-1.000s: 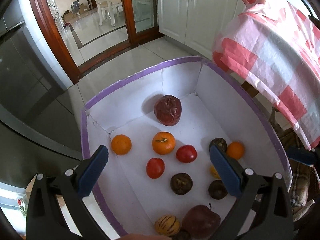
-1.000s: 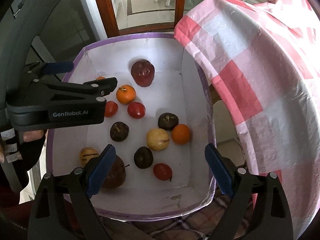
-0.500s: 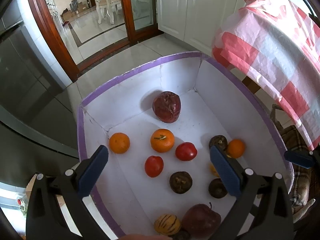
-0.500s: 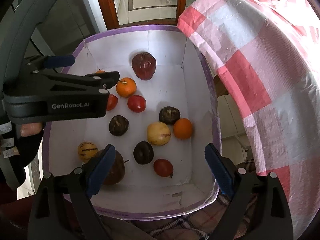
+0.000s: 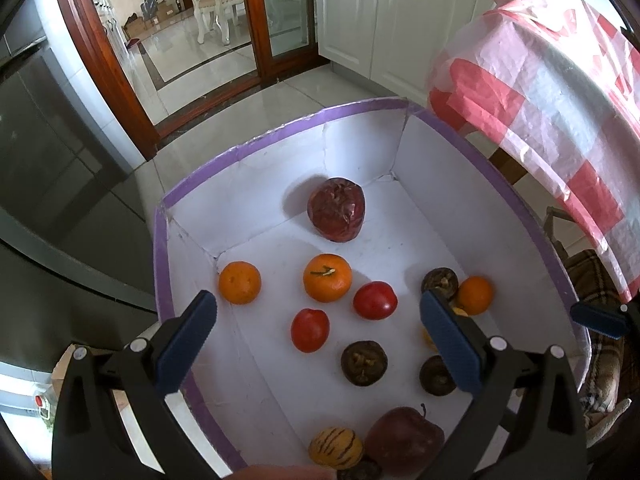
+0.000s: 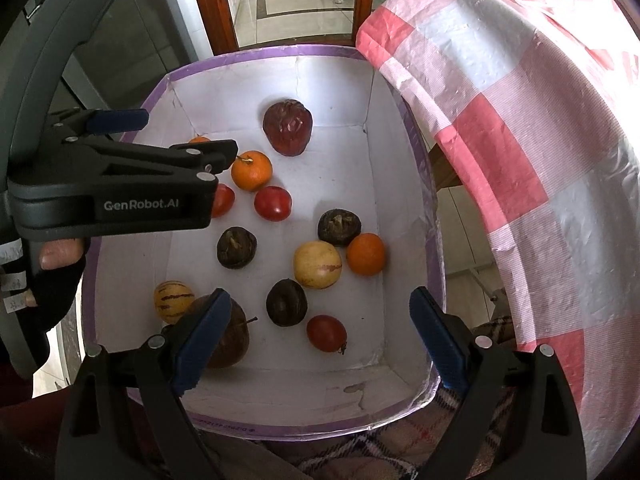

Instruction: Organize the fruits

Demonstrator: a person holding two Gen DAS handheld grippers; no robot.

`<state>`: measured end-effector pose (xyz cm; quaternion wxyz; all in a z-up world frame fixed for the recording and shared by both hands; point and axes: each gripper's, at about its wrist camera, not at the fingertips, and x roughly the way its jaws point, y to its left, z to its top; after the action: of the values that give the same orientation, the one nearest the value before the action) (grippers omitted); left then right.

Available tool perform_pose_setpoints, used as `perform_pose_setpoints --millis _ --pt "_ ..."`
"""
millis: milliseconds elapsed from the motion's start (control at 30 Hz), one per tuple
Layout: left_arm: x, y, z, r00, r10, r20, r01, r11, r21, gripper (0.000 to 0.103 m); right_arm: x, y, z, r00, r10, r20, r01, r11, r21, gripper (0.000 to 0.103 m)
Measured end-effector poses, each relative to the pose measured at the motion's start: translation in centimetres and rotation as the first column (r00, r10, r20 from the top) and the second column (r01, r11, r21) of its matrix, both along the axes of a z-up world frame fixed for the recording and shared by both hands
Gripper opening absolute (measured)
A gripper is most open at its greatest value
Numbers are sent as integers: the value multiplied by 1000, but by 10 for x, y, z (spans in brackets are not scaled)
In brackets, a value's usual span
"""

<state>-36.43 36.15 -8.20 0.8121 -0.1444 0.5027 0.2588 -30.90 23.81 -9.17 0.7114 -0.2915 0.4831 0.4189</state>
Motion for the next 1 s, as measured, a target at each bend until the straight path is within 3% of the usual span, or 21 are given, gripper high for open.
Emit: perform_pose_setpoints --millis 1000 --pt "1 8 -8 999 23 -23 -23 999 -23 102 -3 -1 -1 1000 14 0 -14 1000 -8 88"
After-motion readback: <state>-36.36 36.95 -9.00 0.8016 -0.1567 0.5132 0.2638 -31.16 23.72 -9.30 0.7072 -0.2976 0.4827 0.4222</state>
